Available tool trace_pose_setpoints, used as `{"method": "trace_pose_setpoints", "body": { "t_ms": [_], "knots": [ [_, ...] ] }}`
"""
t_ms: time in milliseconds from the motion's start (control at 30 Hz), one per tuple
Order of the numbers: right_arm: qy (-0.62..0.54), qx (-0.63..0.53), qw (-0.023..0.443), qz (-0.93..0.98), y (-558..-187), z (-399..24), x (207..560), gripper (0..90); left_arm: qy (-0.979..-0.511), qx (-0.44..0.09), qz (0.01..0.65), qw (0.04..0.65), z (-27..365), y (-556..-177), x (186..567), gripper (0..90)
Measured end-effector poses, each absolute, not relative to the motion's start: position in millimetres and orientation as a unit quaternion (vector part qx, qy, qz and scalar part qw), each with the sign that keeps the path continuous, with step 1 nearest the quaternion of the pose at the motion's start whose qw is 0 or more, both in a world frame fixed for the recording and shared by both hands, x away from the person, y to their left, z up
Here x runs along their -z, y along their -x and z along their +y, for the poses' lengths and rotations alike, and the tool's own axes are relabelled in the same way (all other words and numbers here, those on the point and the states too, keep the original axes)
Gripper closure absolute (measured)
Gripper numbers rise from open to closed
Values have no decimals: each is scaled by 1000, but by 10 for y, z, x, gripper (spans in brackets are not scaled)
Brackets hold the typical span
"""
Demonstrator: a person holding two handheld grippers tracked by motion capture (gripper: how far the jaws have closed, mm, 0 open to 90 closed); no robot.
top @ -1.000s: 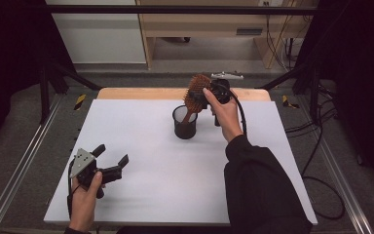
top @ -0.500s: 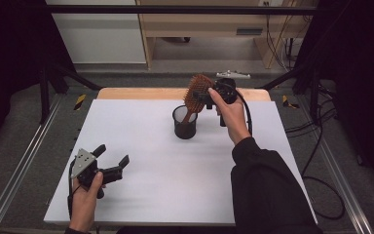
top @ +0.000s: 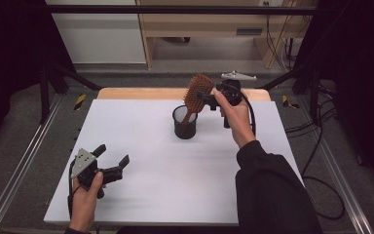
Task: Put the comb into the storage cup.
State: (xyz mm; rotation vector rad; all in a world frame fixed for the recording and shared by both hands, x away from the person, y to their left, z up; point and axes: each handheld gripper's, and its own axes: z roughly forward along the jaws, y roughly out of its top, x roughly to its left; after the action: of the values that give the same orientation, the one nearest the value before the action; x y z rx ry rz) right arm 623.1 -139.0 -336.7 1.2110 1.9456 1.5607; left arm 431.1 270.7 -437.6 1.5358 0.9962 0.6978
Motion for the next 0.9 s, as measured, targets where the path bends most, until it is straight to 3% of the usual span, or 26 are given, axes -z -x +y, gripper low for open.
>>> {"method": "trace_pose_setpoints", "body": {
  "t_ms": [400, 900],
  "knots": [
    [-417, -566, 212, 679, -6133, -1452, 3314, 78, -649, -297, 426, 556, 2720, -4313, 4384, 24],
    [-404, -587, 299, 634, -5935, -1547, 3211, 46, -647, -300, 422, 560, 2775, -4309, 4379, 19]
  ]
}}
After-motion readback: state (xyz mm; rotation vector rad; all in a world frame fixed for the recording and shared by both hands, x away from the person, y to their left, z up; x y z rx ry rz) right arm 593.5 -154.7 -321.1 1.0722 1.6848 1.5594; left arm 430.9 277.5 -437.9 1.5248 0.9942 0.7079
